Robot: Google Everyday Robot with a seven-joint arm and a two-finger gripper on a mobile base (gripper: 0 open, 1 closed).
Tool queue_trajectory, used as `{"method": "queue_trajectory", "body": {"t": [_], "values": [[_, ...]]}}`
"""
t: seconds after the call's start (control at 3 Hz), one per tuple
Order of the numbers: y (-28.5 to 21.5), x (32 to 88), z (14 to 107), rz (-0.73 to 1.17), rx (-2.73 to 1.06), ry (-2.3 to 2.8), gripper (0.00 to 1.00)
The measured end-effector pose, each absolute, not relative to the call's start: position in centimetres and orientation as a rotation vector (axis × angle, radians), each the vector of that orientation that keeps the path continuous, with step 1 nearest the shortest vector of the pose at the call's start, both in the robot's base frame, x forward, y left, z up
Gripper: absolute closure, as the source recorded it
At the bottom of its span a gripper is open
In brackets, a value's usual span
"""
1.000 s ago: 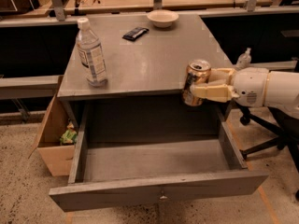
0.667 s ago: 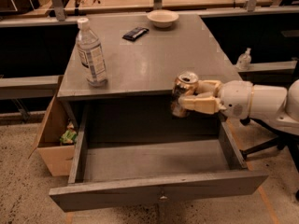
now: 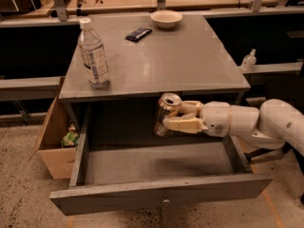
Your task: Place orange can into top drawer
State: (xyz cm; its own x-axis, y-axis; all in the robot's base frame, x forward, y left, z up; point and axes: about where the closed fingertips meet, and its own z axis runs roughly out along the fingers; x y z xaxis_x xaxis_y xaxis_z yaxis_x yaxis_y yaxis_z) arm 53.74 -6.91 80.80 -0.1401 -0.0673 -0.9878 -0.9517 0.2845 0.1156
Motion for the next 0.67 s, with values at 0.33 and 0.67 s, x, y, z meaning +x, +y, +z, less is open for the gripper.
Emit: {"method": "queue_trajectory", "body": {"t": [0.33, 0.67], "values": [[-4.7, 53.7, 79.0, 1.088, -1.086, 1.442, 1.00], [-1.4, 54.1, 76.4, 1.111, -1.141, 1.390, 1.00]]}}
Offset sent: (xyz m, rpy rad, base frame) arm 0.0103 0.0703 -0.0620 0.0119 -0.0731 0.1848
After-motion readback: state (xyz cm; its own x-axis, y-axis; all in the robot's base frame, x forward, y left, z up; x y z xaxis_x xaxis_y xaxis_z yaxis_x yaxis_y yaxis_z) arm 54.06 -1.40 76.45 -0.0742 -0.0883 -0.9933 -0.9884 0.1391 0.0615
